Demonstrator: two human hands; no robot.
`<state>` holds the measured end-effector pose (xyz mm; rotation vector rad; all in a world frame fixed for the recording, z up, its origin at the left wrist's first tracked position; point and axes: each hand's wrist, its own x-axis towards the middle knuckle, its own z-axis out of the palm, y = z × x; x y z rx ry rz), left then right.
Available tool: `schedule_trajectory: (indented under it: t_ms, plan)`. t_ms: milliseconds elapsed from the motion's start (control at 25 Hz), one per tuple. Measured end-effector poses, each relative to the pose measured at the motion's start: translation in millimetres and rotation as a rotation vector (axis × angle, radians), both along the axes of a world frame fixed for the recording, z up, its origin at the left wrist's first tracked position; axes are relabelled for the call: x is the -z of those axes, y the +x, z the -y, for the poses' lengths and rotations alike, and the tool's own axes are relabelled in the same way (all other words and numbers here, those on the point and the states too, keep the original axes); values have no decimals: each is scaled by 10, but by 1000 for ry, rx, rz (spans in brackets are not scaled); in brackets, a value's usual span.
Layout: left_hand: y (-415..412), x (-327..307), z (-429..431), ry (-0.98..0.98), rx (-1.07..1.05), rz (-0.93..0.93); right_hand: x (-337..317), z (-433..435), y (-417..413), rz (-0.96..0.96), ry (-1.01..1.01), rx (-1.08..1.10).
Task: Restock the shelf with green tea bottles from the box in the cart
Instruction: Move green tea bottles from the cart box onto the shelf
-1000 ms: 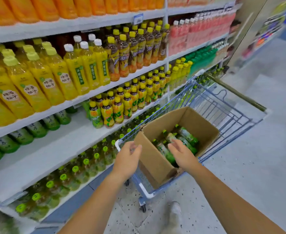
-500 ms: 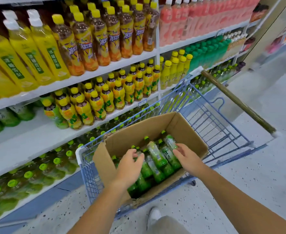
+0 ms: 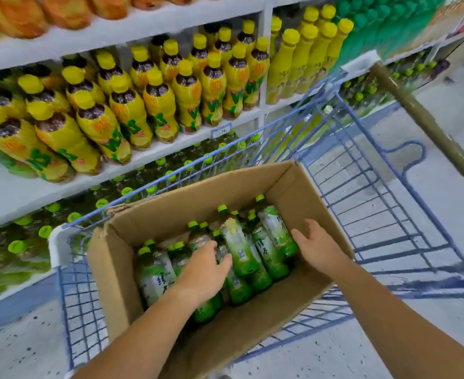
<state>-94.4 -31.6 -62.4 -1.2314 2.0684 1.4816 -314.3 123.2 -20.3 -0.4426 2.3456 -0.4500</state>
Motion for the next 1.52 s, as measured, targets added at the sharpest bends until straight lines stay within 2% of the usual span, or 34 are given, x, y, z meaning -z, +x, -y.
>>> schedule_trajectory:
  t_ms: [120,360,520,640,720,840,1040,1160,1360,1440,1520]
  plan:
    - [-306,392,85,-1,-6,74,376,119,-214,43,68,-41]
    - [-644,1113,72,70,-200,123,1005,319,-416,52,301,-156]
    - [-733,1291,-74,29,-306,53,1249,432,-408,-40,404,-185]
    - [-796,1297,-156,64,-376,79,1256,504,-418,-154,434,-239]
    - [-856,1260,-190,160,-435,91,1265,516,-420,-186,429,-277]
    - [-986,1179,-229,179,-457,140,1324,505,-409,-131,414,-269]
    - [-1238,1145,-343,226,-642,114,1392,495,-502,30,263,-97]
    - [-1198,1135,-316,147,-565,124,1482,466,-486,143,212,-12]
    - [-962,1066,7,188,-480,149,1677,434,-397,393,120,103]
    - [-847,1026,95,156,-453,156,1674,435,-385,416,85,154]
    - [-730,1010,132,123,-440,139,1620,453,-343,360,70,146]
